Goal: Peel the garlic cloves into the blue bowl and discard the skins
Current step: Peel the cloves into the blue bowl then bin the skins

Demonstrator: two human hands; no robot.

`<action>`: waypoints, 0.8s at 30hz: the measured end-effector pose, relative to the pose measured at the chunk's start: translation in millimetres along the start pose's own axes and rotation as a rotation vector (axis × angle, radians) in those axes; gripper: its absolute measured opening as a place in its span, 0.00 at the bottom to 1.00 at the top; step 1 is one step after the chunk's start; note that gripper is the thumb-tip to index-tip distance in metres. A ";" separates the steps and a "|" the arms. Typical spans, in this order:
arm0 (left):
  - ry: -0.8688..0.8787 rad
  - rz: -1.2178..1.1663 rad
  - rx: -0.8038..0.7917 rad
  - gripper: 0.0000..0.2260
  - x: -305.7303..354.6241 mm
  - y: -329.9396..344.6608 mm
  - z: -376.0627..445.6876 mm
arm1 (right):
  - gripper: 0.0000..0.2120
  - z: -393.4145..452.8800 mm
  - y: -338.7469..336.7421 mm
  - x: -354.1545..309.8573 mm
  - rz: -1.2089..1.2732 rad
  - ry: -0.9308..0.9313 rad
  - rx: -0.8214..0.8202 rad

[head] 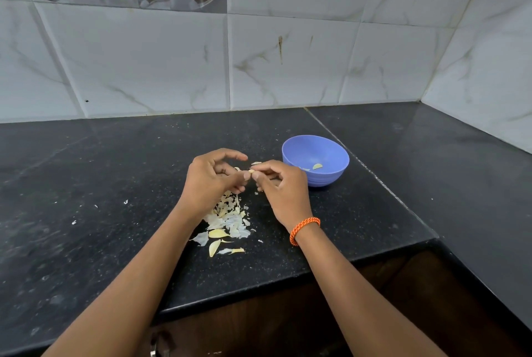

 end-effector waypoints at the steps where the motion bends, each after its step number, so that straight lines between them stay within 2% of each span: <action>1: 0.034 0.065 0.015 0.11 -1.4 -0.3 0.6 | 0.06 1.3 -1.1 -0.5 -0.052 -0.040 0.006; 3: 0.132 0.234 0.054 0.04 -4.3 0.1 0.7 | 0.07 4.3 -1.4 -1.9 -0.203 -0.132 -0.067; 4: 0.171 0.290 0.068 0.03 -4.8 0.9 0.6 | 0.07 6.3 -0.9 -2.7 -0.295 -0.176 -0.156; 6: 0.194 0.330 0.075 0.04 -5.7 1.8 0.2 | 0.08 7.0 -0.1 -5.0 -0.480 -0.241 -0.347; 8: 0.193 0.344 0.082 0.06 -5.4 1.8 0.4 | 0.07 6.9 -1.4 -9.3 -0.581 -0.277 -0.431; 14: 0.190 0.371 0.148 0.06 -7.5 -1.0 1.0 | 0.01 5.6 -5.9 -16.1 -0.630 -0.341 -0.501; 18: 0.202 0.390 0.155 0.06 -6.5 -0.5 -0.2 | 0.06 10.5 -7.5 -18.7 -0.638 -0.325 -0.518; 21: 0.192 0.400 0.155 0.05 -6.7 -1.2 -0.6 | 0.04 12.2 -5.0 -20.0 -0.632 -0.309 -0.522; 24: 0.188 0.408 0.156 0.05 -7.2 -1.4 0.1 | 0.05 13.1 -4.6 -18.1 -0.643 -0.280 -0.526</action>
Point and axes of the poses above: each hand's wrist, its own z-axis towards the middle knuckle, its own y-axis out of the palm, x = y × z, the point moved 1 cm from there along z, towards the middle knuckle, and after that the axes turned 13 degrees about x, right-handed, at the moved point
